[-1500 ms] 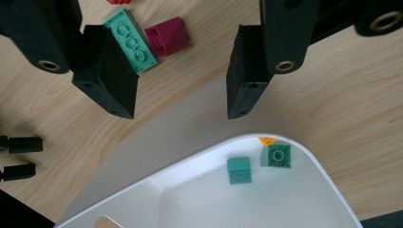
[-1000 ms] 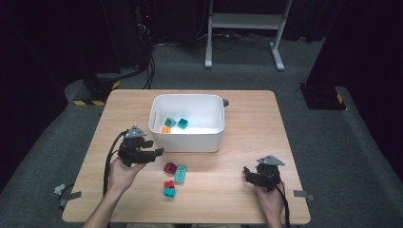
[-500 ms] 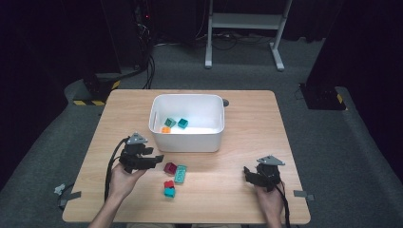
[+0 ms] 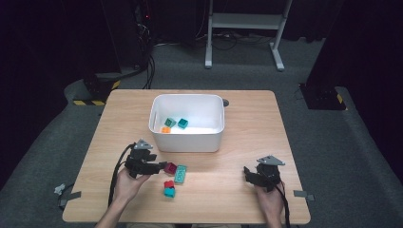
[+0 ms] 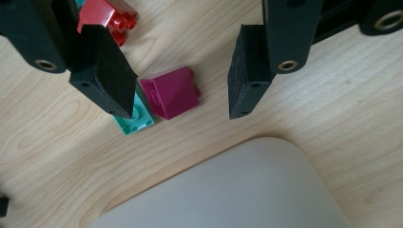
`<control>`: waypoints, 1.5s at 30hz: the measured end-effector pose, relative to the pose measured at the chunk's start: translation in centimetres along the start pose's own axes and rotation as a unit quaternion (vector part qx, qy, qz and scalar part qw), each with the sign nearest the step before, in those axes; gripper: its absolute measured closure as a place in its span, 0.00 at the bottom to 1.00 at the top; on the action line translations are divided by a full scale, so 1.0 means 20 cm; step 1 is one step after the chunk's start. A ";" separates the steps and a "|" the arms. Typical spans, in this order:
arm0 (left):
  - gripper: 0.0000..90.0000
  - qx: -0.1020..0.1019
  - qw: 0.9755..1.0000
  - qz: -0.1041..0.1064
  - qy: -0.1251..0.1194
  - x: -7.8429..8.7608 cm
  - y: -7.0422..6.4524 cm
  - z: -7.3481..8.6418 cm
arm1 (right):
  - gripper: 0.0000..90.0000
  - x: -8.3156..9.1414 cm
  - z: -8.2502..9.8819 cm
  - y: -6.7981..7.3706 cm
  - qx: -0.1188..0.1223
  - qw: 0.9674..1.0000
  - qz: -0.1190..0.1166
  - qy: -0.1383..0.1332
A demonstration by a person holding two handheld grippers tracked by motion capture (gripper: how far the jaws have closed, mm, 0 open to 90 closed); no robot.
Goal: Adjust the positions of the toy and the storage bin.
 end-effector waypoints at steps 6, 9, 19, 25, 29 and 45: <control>0.47 0.003 1.000 0.010 0.010 -0.08 -0.03 0.01 | 0.29 0.00 0.00 0.00 0.000 1.000 0.000 0.000; 0.47 0.004 1.000 0.013 0.013 -0.11 -0.04 0.01 | 0.29 0.00 0.00 0.00 0.000 1.000 0.000 0.000; 0.47 0.009 1.000 0.013 0.025 -0.20 -0.05 0.03 | 0.29 0.00 0.00 0.00 0.000 1.000 0.000 0.000; 0.48 0.006 0.999 0.007 0.034 -0.22 -0.05 0.05 | 0.29 0.00 0.00 0.00 0.000 1.000 0.000 0.000; 0.48 0.003 0.999 0.006 0.041 -0.24 -0.05 0.06 | 0.29 0.00 0.00 0.00 0.000 1.000 0.000 0.000; 0.51 0.003 0.999 -0.008 0.039 -0.26 -0.02 0.07 | 0.29 0.00 0.00 0.00 0.000 1.000 0.000 0.000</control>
Point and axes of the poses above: each handheld gripper's, and its own axes: x roughly backward along the jaws, z roughly out of its underside, y roughly to its left, the point moved 10 cm from there along -x, roughly forward along the jaws, and after that the axes turned 14 degrees about -x, right-handed, at the moved point
